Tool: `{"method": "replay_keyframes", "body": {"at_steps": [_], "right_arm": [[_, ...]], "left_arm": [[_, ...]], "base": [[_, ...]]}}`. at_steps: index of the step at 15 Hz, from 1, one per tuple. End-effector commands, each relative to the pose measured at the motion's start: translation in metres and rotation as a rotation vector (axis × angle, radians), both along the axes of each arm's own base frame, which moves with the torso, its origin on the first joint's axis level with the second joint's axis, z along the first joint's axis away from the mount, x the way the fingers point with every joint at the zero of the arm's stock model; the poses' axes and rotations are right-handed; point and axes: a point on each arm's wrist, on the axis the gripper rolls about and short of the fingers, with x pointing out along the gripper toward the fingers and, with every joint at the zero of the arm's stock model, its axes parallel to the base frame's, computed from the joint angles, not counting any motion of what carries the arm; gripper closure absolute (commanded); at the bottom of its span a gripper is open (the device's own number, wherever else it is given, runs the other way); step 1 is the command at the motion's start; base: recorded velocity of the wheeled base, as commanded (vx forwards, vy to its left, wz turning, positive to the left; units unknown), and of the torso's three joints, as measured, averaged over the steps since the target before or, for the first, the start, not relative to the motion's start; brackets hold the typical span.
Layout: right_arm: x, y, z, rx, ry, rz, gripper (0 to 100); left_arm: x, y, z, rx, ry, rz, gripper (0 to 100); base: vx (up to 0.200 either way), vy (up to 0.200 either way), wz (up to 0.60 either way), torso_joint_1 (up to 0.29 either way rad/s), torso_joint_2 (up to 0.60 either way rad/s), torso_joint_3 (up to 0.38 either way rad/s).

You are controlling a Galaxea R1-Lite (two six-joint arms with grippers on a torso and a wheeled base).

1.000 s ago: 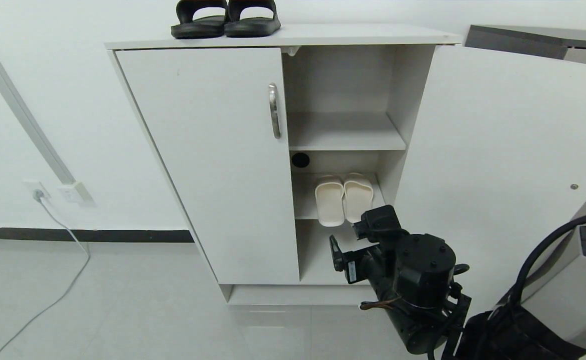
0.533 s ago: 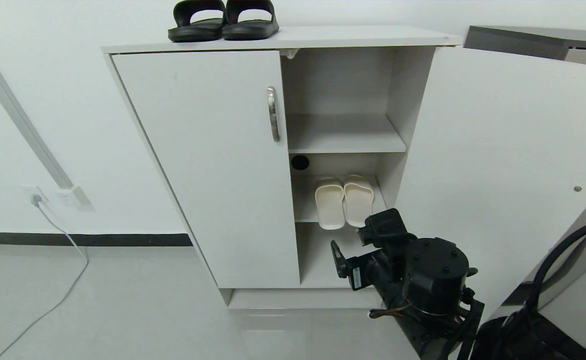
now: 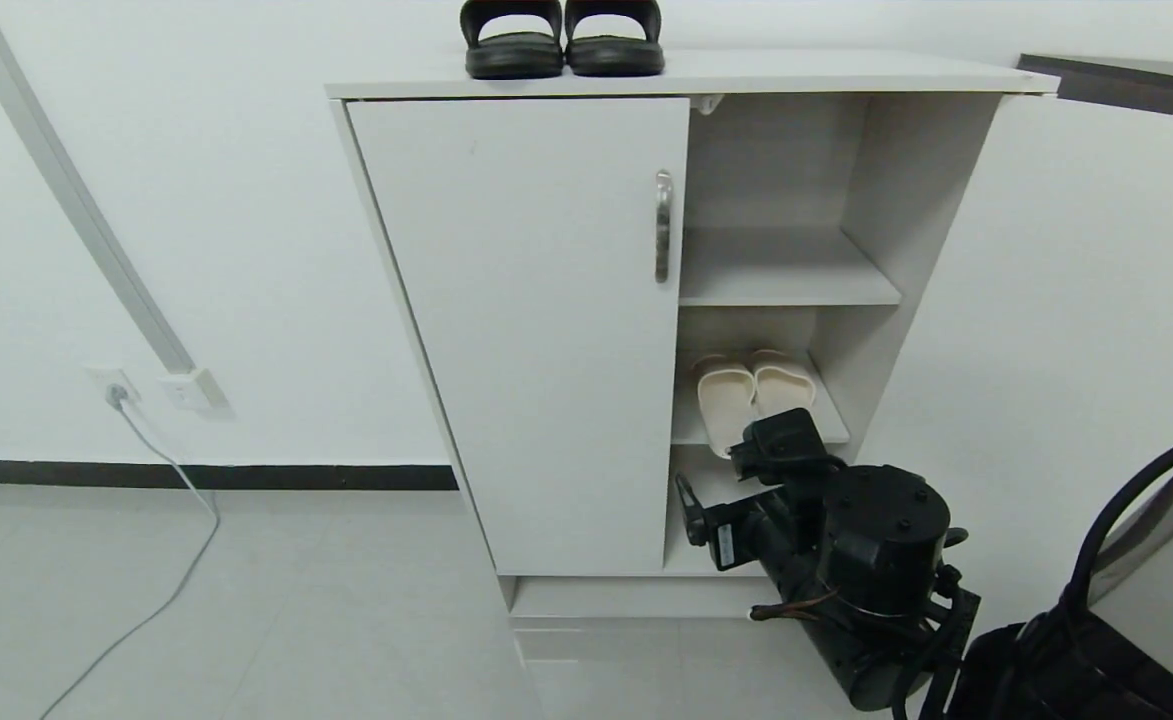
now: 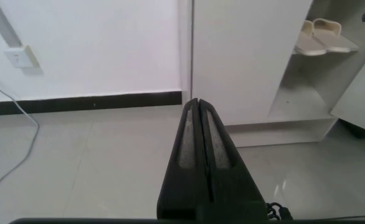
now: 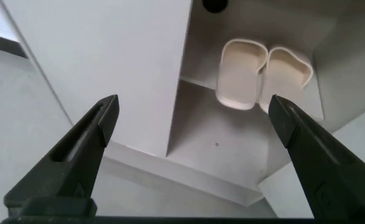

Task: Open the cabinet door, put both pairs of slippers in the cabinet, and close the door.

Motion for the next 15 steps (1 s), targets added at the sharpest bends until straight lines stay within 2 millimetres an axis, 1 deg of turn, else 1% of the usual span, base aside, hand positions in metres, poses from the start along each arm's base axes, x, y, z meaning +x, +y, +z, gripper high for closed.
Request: {"method": "replay_keyframes", "body": {"at_steps": [1, 3, 12, 15], "right_arm": [[0.000, 0.000, -0.003, -0.007, 0.006, 0.000, 0], [0.001, 0.000, -0.004, -0.010, 0.008, -0.003, 0], [0.006, -0.005, -0.012, -0.032, 0.029, -0.011, 0], [0.007, -0.003, -0.017, -0.041, 0.038, -0.007, 0]], "left_arm": [[0.000, 0.000, 0.000, 0.000, 0.000, 0.001, 100], [0.000, 0.000, 0.000, 0.000, 0.002, 0.001, 100], [0.000, 0.000, 0.000, 0.000, 0.000, 0.001, 100], [0.000, 0.000, 0.000, 0.000, 0.000, 0.001, 100]], "base": [[0.000, 0.200, 0.00, 0.002, 0.00, 0.002], [0.000, 0.200, 0.00, 0.002, 0.00, 0.000], [0.000, 0.000, 0.00, 0.000, 0.00, 0.000], [0.000, 0.000, 0.00, 0.000, 0.00, 0.000]]}}
